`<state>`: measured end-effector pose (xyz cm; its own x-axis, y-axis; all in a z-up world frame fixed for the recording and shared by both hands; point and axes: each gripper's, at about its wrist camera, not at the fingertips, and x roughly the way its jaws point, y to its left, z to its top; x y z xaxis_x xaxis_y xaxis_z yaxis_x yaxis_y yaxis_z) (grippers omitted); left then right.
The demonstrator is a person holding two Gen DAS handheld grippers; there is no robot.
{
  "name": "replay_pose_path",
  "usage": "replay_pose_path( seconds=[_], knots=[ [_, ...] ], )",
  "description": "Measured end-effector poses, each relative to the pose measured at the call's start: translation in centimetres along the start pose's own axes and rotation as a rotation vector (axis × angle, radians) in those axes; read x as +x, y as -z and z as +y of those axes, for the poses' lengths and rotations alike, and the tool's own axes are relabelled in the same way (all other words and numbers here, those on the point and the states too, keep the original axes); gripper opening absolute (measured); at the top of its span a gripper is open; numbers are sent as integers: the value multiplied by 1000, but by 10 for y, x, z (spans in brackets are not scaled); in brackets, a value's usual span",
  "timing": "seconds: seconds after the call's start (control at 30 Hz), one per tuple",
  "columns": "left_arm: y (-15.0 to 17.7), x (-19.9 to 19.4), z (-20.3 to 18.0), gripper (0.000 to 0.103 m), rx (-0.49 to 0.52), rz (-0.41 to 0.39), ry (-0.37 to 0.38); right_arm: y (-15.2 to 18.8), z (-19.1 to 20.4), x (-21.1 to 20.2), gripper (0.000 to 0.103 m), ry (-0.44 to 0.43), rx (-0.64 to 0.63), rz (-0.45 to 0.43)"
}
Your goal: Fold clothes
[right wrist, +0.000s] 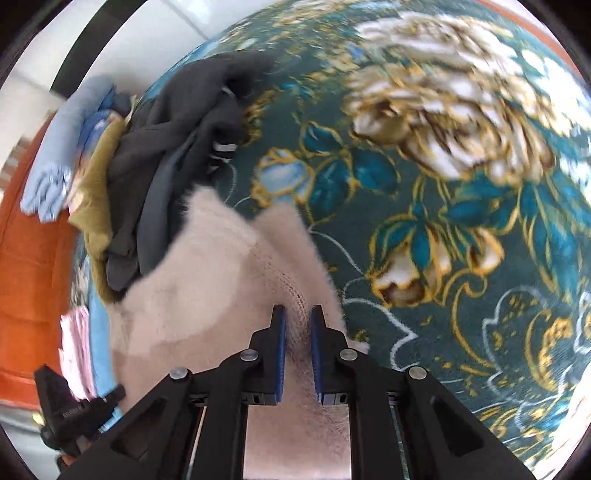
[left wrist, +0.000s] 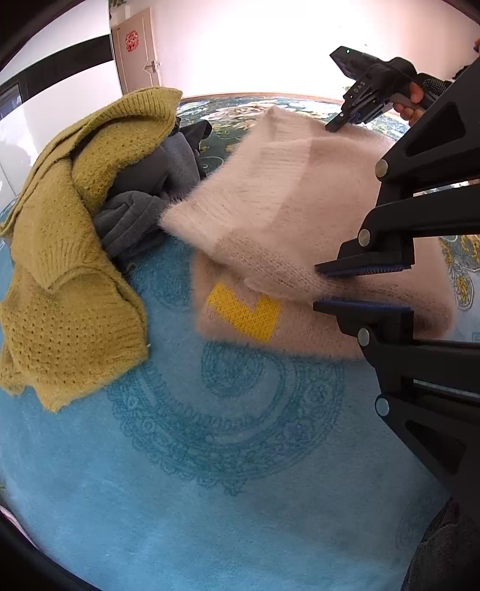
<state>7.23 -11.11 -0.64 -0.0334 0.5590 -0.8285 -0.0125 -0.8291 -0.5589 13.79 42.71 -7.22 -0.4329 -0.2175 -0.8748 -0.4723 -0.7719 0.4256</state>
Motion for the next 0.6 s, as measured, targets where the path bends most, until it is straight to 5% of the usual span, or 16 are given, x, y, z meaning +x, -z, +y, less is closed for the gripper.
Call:
replay_pose_path(
  seconds=[0.17,0.27,0.37,0.5,0.6],
  knots=[
    [-1,-3,4,19,-19,10,42,-5,1,-2,15,-9,-20,27],
    [-1,-6,14,33,-80,26,76,-7,-2,-10,19,-36,-18,27],
    [-2,-24,13,34,-70,-46,99,-7,-3,-26,23,-5,-29,-27],
    [4,-47,-33,48,180,-182,-5,-4,14,-47,24,37,-123,-100],
    [8,-33,-72,54,354,-162,-50,-2,42,-37,26,21,-220,-86]
  ],
)
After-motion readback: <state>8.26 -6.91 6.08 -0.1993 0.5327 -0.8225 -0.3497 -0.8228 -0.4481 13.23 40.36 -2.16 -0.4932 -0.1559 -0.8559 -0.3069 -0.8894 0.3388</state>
